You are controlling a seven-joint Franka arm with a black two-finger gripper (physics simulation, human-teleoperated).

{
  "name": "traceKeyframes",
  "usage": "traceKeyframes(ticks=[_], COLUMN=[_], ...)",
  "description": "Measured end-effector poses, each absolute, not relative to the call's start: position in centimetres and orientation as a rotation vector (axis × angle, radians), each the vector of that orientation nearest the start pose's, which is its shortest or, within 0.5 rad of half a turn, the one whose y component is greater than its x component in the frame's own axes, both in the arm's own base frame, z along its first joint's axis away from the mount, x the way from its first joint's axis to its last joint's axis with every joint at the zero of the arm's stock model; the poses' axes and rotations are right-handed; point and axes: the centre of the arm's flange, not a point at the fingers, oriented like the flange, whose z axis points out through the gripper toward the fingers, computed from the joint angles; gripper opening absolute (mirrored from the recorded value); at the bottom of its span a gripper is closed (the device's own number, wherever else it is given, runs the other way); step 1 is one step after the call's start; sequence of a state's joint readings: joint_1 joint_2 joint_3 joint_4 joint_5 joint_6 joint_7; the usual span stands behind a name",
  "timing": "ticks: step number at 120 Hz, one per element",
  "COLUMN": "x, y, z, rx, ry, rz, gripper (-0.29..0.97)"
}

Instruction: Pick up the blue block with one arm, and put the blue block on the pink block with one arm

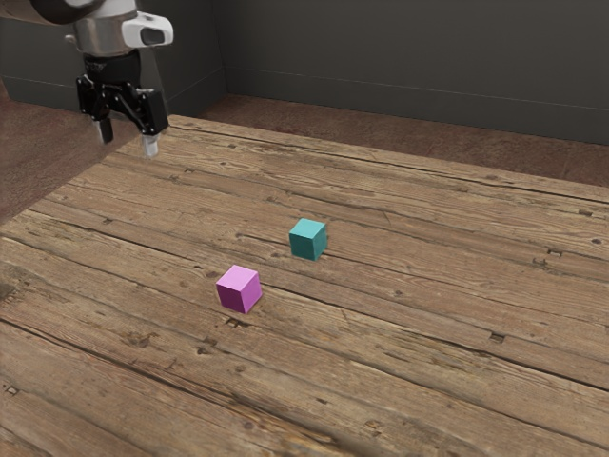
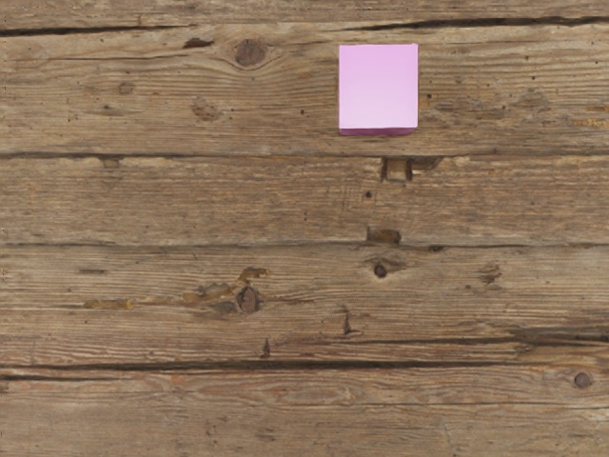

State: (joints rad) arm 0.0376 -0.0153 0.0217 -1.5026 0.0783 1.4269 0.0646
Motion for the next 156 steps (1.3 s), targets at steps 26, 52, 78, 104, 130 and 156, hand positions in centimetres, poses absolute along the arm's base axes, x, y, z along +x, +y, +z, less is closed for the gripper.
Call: traceKeyframes(ticks=[26,52,78,104,130,156], x=[53.7,58.8,72.8,80.2,81.3,81.4], y=[5.9,3.8,-3.7,-3.1,-3.1,-1.4], z=[66.9,64.2,57.5,43.1,38.1,33.8], rx=[-3.045,-3.031,-2.912,-2.792,-2.608,-2.456], ry=[-0.067,0.125,0.874,1.296,1.597,1.798], rz=[-0.045,-0.121,-0.33,-0.33,-0.33,-0.309], gripper=[0.68,0.68,0.68,0.68,0.68,0.68])
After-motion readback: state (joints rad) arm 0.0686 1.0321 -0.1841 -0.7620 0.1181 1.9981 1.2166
